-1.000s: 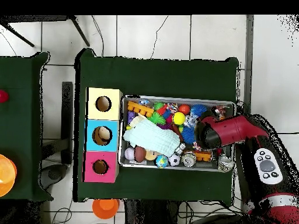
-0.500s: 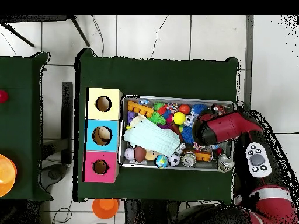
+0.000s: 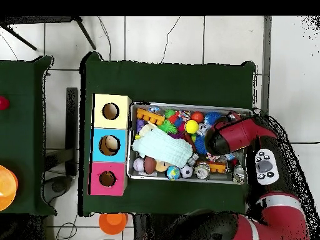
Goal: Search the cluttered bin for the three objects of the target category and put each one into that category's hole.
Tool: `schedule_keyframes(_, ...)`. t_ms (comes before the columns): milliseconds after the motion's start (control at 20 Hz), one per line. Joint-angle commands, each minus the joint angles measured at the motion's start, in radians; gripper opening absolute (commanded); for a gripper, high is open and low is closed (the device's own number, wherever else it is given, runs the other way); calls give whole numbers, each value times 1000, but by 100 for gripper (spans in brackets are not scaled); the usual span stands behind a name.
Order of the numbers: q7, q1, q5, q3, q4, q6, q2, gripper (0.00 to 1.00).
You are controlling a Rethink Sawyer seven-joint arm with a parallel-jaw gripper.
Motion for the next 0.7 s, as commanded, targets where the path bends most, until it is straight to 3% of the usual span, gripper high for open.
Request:
schedule_keyframes(50,40,32,-35,-51,-82,88,95,100)
schedule_keyframes(450,-17,25,1,-57,-149,159,199,100)
schedule_keyframes(700,-52,23,9,-56,-165,193,223,100)
